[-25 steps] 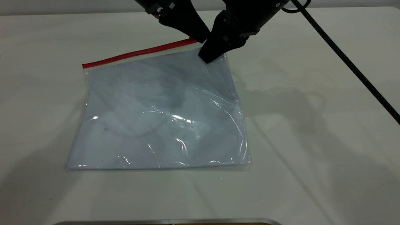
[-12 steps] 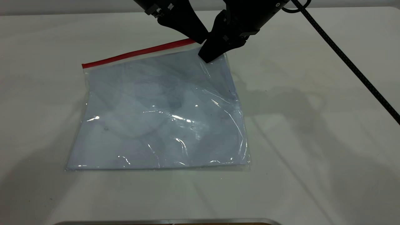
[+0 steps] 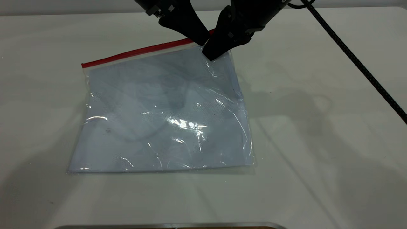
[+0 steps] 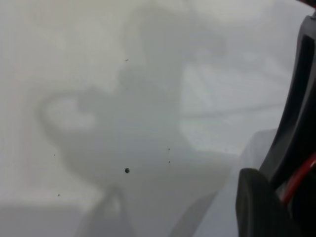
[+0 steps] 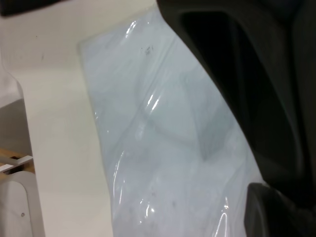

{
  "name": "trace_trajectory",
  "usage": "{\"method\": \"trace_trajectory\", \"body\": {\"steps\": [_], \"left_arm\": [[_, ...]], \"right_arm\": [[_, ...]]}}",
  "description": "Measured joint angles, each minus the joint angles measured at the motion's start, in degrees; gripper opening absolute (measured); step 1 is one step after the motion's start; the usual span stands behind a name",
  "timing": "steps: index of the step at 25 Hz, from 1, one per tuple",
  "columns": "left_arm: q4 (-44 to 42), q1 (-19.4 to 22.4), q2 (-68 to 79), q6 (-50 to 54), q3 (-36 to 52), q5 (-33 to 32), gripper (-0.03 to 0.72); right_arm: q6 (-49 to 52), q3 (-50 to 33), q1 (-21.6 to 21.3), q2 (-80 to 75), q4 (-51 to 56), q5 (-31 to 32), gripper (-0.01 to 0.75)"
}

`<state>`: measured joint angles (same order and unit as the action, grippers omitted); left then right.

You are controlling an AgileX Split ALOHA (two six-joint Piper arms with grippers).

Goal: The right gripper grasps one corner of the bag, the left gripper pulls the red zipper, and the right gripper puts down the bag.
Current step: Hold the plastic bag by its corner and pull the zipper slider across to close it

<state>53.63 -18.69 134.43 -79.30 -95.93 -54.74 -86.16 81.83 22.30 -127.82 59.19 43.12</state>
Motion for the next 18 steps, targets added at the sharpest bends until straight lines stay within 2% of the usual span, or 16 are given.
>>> {"method": "trace_trajectory", "body": {"steps": [5,11,18], "left_arm": [[0.05,0.0,0.0,-0.07,-0.19,-0.24,0.144],[2.7,0.44,-0.25,-0.13,-0.38,-0.6,0.075],[3.39,0.85,-0.61,-1.34,-0.43,-1.03,0.053]], "right_arm": [[0.0,0.0,-0.18,0.14,0.0,-0.09,0.034],[0.0,-0.1,-2.44,1.88,-0.01,1.63,0.034],[-0.43,-0.1,-4.04,2.56,1.29,3.83,0.034]]}}
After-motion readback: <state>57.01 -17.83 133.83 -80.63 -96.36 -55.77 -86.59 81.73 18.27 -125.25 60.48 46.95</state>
